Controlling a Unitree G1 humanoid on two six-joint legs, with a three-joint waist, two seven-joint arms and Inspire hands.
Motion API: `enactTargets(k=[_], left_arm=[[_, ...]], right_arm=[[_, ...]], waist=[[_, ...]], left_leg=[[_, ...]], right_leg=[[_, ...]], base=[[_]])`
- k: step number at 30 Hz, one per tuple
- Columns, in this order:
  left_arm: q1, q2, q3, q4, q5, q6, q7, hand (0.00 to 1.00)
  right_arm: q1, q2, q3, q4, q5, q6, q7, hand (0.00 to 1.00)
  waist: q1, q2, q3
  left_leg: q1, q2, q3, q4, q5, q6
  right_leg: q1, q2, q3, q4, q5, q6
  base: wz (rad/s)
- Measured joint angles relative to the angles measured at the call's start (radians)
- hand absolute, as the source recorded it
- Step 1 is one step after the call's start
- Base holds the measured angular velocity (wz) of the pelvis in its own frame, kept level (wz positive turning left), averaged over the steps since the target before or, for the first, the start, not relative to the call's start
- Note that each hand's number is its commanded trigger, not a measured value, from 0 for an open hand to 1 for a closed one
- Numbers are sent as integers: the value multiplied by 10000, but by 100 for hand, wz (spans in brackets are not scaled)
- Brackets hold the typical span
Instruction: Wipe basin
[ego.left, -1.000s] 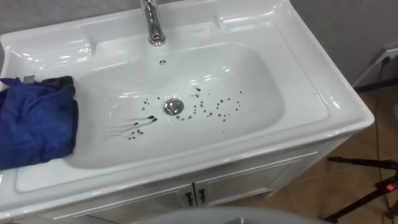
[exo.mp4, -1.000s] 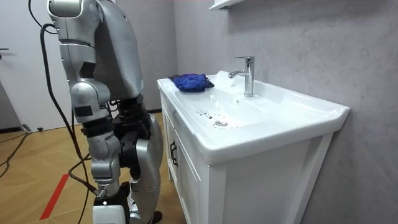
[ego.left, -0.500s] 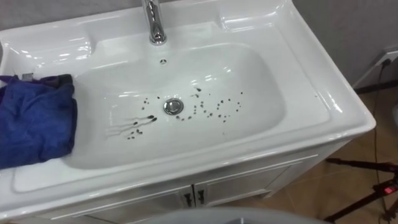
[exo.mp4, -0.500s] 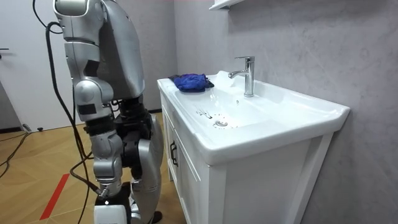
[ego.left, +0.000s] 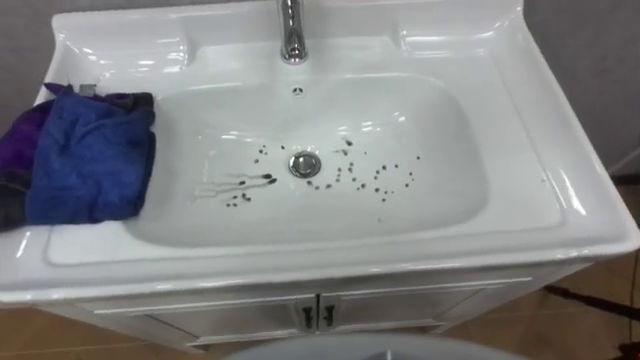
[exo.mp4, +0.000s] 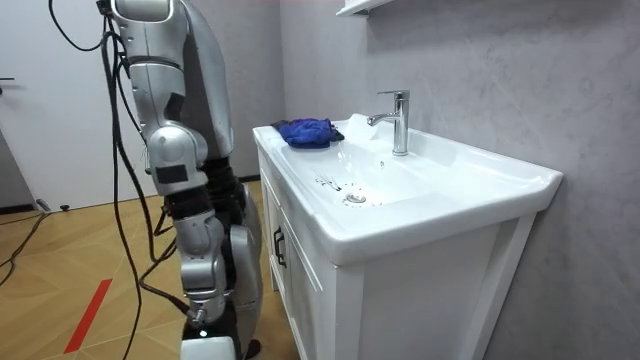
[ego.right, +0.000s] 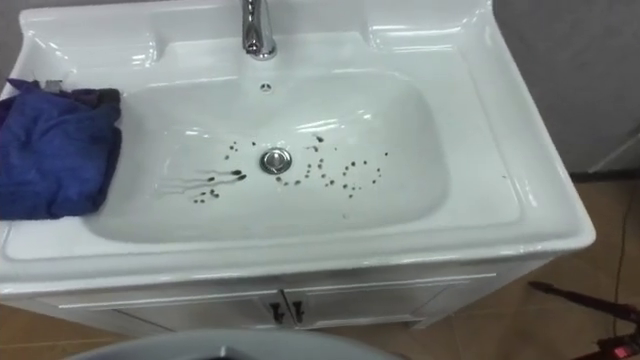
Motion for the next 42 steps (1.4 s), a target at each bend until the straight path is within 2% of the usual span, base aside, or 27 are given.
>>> enactTargets(k=[1,2,5,7,12,14,16,19,20,24,27,28,29,30,32,39,42], left_arm=[[91,49,29,-248,-248,-64,284,0],[195,59,80,-570,-374,-150,602,0],[381,85,234,-1210,-708,-482,1381,0],[395,105,433,-1630,-706,-522,1931,0],[348,240,518,-3070,-678,-828,3366,0],[277,268,747,-4307,-638,-1152,4002,0],[236,340,808,-4876,-313,-1531,4507,0],[-39,515,836,-6050,-173,-1793,5205,0],[-181,635,826,-6383,-168,-1928,5409,0],[-213,877,828,-7625,-2,-2057,5836,0],[-291,1058,1100,-8544,734,-2062,6015,0],[-399,1196,1254,-8947,953,-2084,6130,0],[-528,1461,1322,-9145,1147,-2189,6259,0],[-537,1577,1358,-9229,1253,-2242,6303,0],[-580,1816,1553,-9420,1970,-2376,6467,0],[-614,2026,1566,-10795,3132,-2391,6481,0],[-900,2028,1554,-11226,3274,-2395,6430,0]], right_arm=[[-73,-61,-1,-3,-3,-94,-79,0],[-98,-130,1,8,5,-197,-169,0],[-158,-300,16,6,62,-422,-392,0],[-164,-326,24,-2,81,-532,-528,0],[-206,-335,127,-62,-107,-843,-647,0],[-99,-375,118,-167,-103,-974,-731,0],[-44,-383,100,-204,-107,-1117,-814,0],[116,-384,120,-233,-110,-1201,-831,0],[166,-389,120,-240,-114,-1211,-831,0],[211,-392,114,-298,-15,-1374,-812,0],[221,-388,110,-280,-137,-1388,-793,0],[251,-391,111,-286,-170,-1400,-788,0],[337,-416,116,-251,-216,-1421,-787,0],[335,-438,117,-246,-236,-1428,-786,0],[407,-541,123,-263,-254,-1540,-691,0],[563,-557,123,-147,-221,-1596,-493,0],[550,-556,113,-63,-392,-1600,-474,0]], waist=[[23,84,-37],[132,107,-14],[350,308,-26],[485,373,-33],[519,367,-59],[516,351,-72],[600,384,-85],[691,539,-155],[749,562,-150],[742,687,-148],[736,818,-155],[745,846,-151],[715,900,-129],[726,903,-99],[687,1050,-67],[439,1179,-89],[284,1188,-32]], left_leg=[[-80,-45,-93,55,11,-14],[-91,-95,-141,51,30,-32],[-99,-103,-201,61,33,-35],[-103,-104,-223,58,41,-47],[-192,-119,-405,67,83,-64],[-255,-123,-492,120,84,-65],[-251,-110,-480,116,84,-65],[-255,-113,-483,137,85,-68],[-263,-112,-479,152,85,-68],[-404,-125,-473,224,86,-67],[-392,-123,-473,238,86,-66],[-388,-118,-470,232,87,-67],[-341,-117,-423,221,87,-68],[-317,-114,-376,205,87,-68],[-241,-116,-338,108,86,-67],[-212,-116,-304,48,105,-55],[-80,-101,-254,4,111,-55]], right_leg=[[16,1,-106,-71,1,-2],[15,-1,-139,-75,1,-2],[25,0,-167,-77,1,-2],[19,0,-183,-87,0,-3],[10,-7,-337,-65,-1,-4],[-12,-10,-405,-68,0,-4],[-20,-6,-415,-71,0,-4],[-19,-6,-428,-80,0,-5],[-48,-7,-417,-75,1,-5],[-160,-7,-298,-103,14,-27],[-161,-9,-290,-95,13,-26],[-160,-8,-271,-84,13,-27],[-162,0,-167,-77,13,-27],[-167,6,-112,-76,13,-27],[-197,8,75,-67,13,-27],[-261,25,187,-69,16,-33],[-209,34,374,-74,15,-35]], base=[[17],[15],[7],[5],[11],[11],[-2],[-1],[0],[0],[-3],[0],[-9],[-16],[-20],[-8],[-11]])
